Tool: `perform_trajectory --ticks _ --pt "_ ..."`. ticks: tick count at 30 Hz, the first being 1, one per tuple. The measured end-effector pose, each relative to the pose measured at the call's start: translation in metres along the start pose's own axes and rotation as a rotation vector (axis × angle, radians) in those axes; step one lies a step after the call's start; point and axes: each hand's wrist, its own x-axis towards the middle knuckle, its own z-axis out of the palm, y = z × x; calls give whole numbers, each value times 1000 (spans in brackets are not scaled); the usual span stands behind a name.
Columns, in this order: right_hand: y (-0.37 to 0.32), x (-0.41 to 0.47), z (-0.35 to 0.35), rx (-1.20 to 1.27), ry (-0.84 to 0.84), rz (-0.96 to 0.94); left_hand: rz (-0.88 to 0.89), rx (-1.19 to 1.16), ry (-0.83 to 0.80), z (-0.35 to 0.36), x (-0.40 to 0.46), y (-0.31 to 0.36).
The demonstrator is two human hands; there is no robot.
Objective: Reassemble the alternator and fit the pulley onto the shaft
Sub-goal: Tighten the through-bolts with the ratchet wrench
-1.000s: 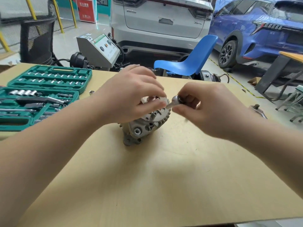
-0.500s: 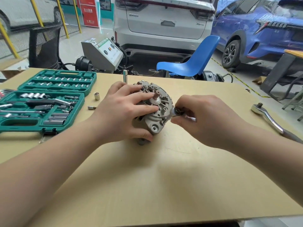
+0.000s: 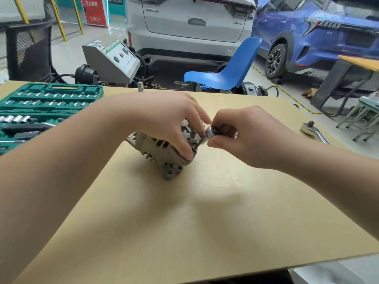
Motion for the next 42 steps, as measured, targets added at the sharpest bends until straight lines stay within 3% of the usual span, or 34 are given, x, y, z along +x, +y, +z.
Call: perform_trajectory --ticks 5,9,11,14,18,20,22,24,28,30,32,38,40,42 --pt "-4 6 -6 -8 -49 93 -37 -187 -3 7 12 1" --pt "-8 16 -6 380 -132 447 -76 -280 59 10 9 2" --pt "-11 18 -6 435 -142 510 -84 -350 153 11 9 1" --pt "-15 17 -6 168 -126 402 -92 -366 219 14 11 0" --pt "-12 13 -12 -278 -91 36 -104 -361 230 15 9 2" --pt "-10 14 -15 -407 -106 -175 -125 -352 232 15 8 3" --pt "-7 15 -18 -428 -127 -266 -137 -357 234 15 8 4" --pt "-8 17 -19 -344 -121 -165 -135 -359 233 15 8 4" --pt "-20 22 -14 81 -195 319 -167 -402 219 16 9 4" --pt "-25 24 -12 176 -229 421 -181 -417 209 16 11 4" --pt "-24 25 -13 36 -197 335 -179 -424 205 17 11 3" --pt "-12 21 -23 -449 -193 -233 -189 -421 205 16 11 2" --pt "-12 22 -25 -430 -188 -173 -182 -420 208 17 11 2" --pt "-18 25 -24 -247 -195 60 -182 -426 206 18 12 3"
